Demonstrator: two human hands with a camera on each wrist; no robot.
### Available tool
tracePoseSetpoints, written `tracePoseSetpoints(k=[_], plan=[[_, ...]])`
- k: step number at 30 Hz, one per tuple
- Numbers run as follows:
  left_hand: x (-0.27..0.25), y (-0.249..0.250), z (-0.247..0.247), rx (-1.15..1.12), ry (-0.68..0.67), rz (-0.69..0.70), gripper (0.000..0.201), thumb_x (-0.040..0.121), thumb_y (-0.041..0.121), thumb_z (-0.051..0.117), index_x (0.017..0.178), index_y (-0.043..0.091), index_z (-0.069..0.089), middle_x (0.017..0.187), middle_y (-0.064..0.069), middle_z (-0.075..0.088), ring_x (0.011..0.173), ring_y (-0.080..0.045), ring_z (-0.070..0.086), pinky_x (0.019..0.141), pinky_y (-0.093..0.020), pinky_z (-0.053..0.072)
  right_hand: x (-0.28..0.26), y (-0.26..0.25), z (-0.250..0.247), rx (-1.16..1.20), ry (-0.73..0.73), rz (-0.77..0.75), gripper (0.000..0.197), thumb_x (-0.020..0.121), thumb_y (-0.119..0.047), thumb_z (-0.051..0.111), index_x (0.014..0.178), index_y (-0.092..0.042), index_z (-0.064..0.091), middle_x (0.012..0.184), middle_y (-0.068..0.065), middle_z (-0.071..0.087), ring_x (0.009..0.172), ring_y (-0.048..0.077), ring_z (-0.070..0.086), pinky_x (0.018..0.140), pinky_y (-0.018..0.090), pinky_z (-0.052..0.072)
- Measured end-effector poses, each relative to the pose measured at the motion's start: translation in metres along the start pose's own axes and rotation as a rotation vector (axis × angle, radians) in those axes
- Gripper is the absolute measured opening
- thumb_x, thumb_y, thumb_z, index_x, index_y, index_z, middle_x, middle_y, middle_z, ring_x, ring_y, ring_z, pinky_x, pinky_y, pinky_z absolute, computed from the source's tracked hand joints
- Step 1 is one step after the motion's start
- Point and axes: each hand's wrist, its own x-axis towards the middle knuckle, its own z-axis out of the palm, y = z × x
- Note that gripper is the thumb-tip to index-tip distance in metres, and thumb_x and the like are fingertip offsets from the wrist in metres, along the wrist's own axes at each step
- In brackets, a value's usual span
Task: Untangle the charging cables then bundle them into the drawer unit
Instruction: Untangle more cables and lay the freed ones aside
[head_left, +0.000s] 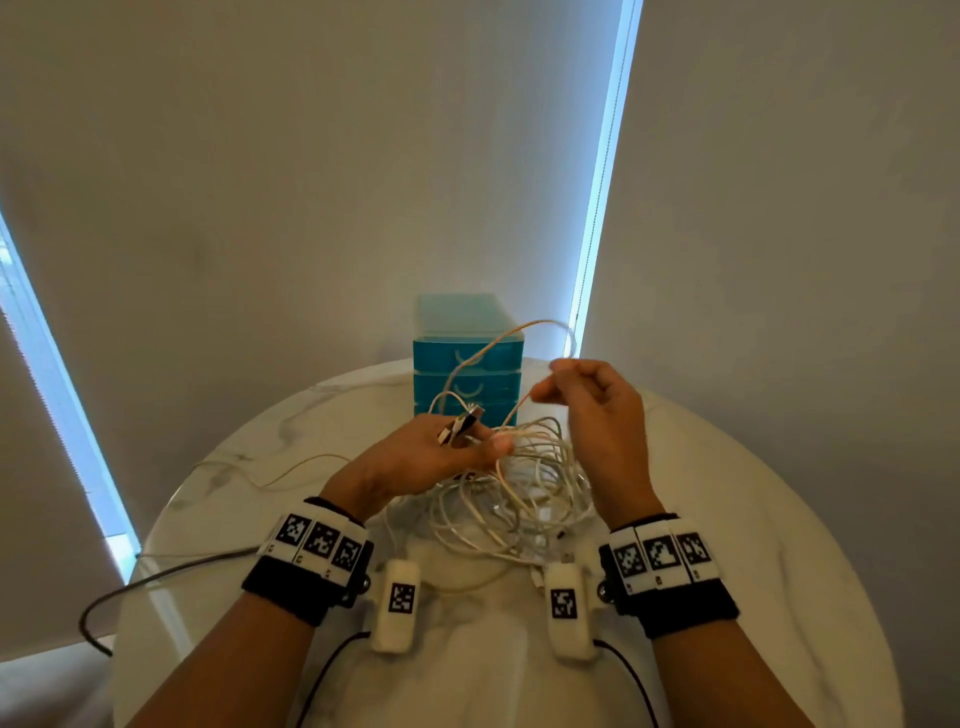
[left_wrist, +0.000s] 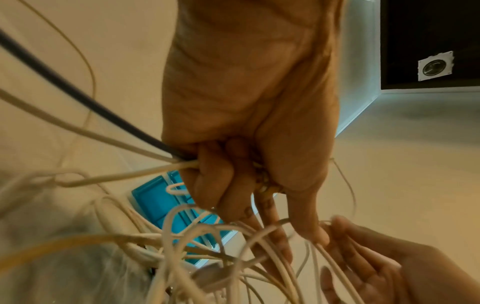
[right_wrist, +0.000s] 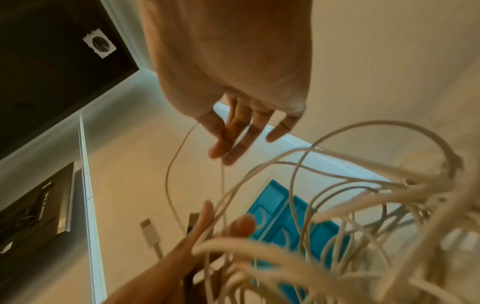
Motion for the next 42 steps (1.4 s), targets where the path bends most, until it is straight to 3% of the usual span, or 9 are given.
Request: tracePoseSetpoints(k=[2, 6, 9, 13, 19, 23, 28, 32, 42], plan=[[0.001, -0.001, -0.002, -0.035, 0.046, 0.0, 0.034, 0.098, 0.052, 0.072, 0.104, 0.021, 0.085, 0.084, 0.011, 0.081, 0.071, 0.007, 0.069, 0.062, -0.008, 0.045, 0.006, -0.001, -0.008, 0.132, 0.111, 0.013, 0.02, 0.108, -0.022, 0.062, 0.108, -0.005, 0.073, 0.088, 0.006, 0.082, 0.087, 0.014, 0.078, 0.083, 0.028, 0.054], [0.005, -0.007, -0.007, -0.087, 0.09, 0.035, 0.027, 0.098, 0.048, 0.073, 0.102, 0.025, 0.086, 0.093, 0.007, 0.083, 0.08, 0.004, 0.074, 0.075, -0.013, 0.054, 0.01, 0.003, -0.008, 0.305, 0.126, 0.137, 0.021, 0.111, -0.021, 0.056, 0.104, -0.009, 0.071, 0.097, 0.013, 0.082, 0.092, 0.02, 0.08, 0.083, 0.033, 0.058], [0.003, -0.005, -0.005, -0.162, 0.12, 0.006, 0.034, 0.102, 0.05, 0.067, 0.107, 0.022, 0.085, 0.083, 0.009, 0.079, 0.057, 0.008, 0.062, 0.05, -0.005, 0.042, 0.008, 0.004, -0.007, 0.491, 0.106, 0.238, 0.02, 0.112, -0.018, 0.054, 0.117, -0.004, 0.067, 0.106, 0.017, 0.082, 0.103, 0.025, 0.081, 0.086, 0.031, 0.062], [0.004, -0.004, -0.002, -0.266, 0.22, 0.062, 0.03, 0.103, 0.04, 0.071, 0.107, 0.013, 0.083, 0.07, 0.015, 0.072, 0.052, 0.007, 0.057, 0.049, -0.005, 0.04, 0.008, 0.005, -0.004, 0.687, 0.043, 0.26, 0.031, 0.113, -0.017, 0.052, 0.134, 0.004, 0.059, 0.117, 0.018, 0.08, 0.113, 0.026, 0.078, 0.094, 0.033, 0.063], [0.006, -0.003, -0.007, -0.439, 0.454, 0.135, 0.026, 0.103, 0.021, 0.072, 0.112, -0.003, 0.078, 0.097, -0.009, 0.077, 0.047, 0.006, 0.057, 0.05, -0.004, 0.043, -0.004, 0.021, 0.011, 0.045, -0.38, 0.321, 0.035, 0.099, -0.017, 0.075, 0.129, -0.005, 0.06, 0.107, 0.013, 0.083, 0.106, 0.024, 0.08, 0.105, 0.044, 0.06], [0.008, -0.012, -0.018, -0.517, 0.554, 0.076, 0.028, 0.097, 0.044, 0.078, 0.113, 0.021, 0.081, 0.113, -0.001, 0.082, 0.045, -0.001, 0.043, 0.045, -0.019, 0.035, -0.01, 0.021, 0.008, -0.19, -0.541, 0.303, 0.019, 0.104, -0.019, 0.07, 0.118, -0.006, 0.073, 0.098, 0.009, 0.084, 0.095, 0.023, 0.082, 0.091, 0.03, 0.065], [0.008, -0.012, -0.021, -0.603, 0.504, 0.069, 0.032, 0.096, 0.045, 0.079, 0.118, 0.022, 0.079, 0.116, -0.001, 0.082, 0.048, -0.008, 0.028, 0.044, -0.022, 0.025, -0.011, 0.02, 0.016, -0.279, -0.368, 0.03, 0.017, 0.102, -0.037, 0.073, 0.112, -0.024, 0.073, 0.098, -0.001, 0.08, 0.085, 0.017, 0.081, 0.075, 0.035, 0.067], [0.007, -0.009, -0.015, -0.546, 0.452, 0.078, 0.032, 0.096, 0.046, 0.078, 0.119, 0.023, 0.078, 0.115, -0.002, 0.082, 0.049, -0.011, 0.028, 0.044, -0.024, 0.025, -0.015, 0.024, 0.025, -0.233, -0.376, 0.043, 0.034, 0.093, -0.047, 0.082, 0.115, -0.027, 0.066, 0.103, 0.0, 0.08, 0.093, 0.016, 0.08, 0.08, 0.045, 0.069], [0.005, -0.005, -0.012, -0.419, 0.395, 0.046, 0.037, 0.094, 0.054, 0.078, 0.104, 0.018, 0.082, 0.074, 0.006, 0.073, 0.05, -0.01, 0.033, 0.047, -0.025, 0.028, -0.012, 0.008, 0.017, 0.013, -0.311, -0.002, 0.019, 0.107, -0.013, 0.06, 0.113, -0.015, 0.078, 0.089, 0.007, 0.076, 0.084, 0.013, 0.072, 0.077, 0.022, 0.059]])
